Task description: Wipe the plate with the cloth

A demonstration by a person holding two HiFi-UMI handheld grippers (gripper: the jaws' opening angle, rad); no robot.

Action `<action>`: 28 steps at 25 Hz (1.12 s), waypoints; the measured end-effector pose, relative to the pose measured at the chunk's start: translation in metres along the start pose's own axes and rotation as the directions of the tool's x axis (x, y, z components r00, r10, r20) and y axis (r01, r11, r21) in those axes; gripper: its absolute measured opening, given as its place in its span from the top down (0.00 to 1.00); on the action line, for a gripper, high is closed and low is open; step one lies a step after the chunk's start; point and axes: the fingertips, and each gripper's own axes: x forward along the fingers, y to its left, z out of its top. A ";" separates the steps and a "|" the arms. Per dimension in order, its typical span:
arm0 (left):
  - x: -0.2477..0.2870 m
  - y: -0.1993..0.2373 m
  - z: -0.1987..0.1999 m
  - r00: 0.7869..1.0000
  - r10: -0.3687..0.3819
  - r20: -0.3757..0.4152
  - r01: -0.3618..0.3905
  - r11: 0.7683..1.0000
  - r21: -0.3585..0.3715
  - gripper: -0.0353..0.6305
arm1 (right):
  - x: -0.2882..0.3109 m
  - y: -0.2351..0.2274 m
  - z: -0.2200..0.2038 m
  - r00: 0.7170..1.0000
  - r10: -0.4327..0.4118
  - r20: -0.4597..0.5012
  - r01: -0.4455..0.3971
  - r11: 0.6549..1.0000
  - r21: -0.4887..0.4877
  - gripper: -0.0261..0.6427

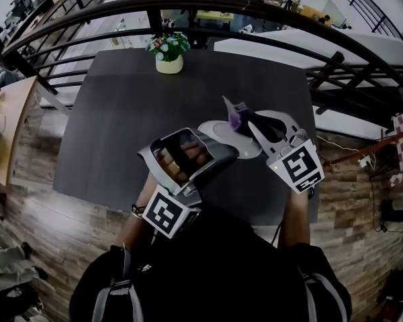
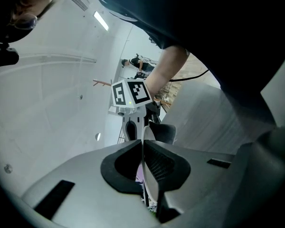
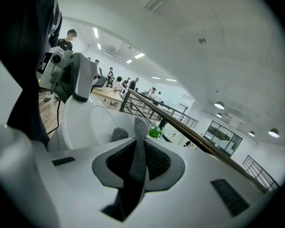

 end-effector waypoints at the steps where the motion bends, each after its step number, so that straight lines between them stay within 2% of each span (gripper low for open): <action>1: 0.000 0.000 0.000 1.000 0.000 -0.001 0.000 1.000 -0.002 0.91 | 0.000 -0.001 -0.002 1.000 -0.003 -0.003 0.003 1.000 0.003 0.90; 12: -0.004 0.001 -0.003 1.000 0.003 -0.013 -0.004 1.000 -0.014 0.91 | -0.005 -0.020 -0.013 0.997 -0.067 -0.036 0.067 0.998 0.013 0.90; 21: -0.003 -0.001 -0.005 1.000 -0.011 -0.021 0.011 1.000 -0.006 0.91 | -0.025 -0.043 0.024 0.979 -0.197 0.051 0.197 0.980 0.012 0.90; 23: -0.001 -0.002 -0.005 1.000 -0.015 -0.018 0.015 1.000 0.003 0.91 | -0.030 -0.040 0.041 0.978 -0.183 0.104 0.184 0.983 0.002 0.90; 28: 0.003 -0.006 0.001 1.000 -0.029 0.001 0.029 0.999 0.016 0.91 | -0.029 -0.018 0.079 0.972 -0.082 0.221 0.095 0.994 -0.047 0.90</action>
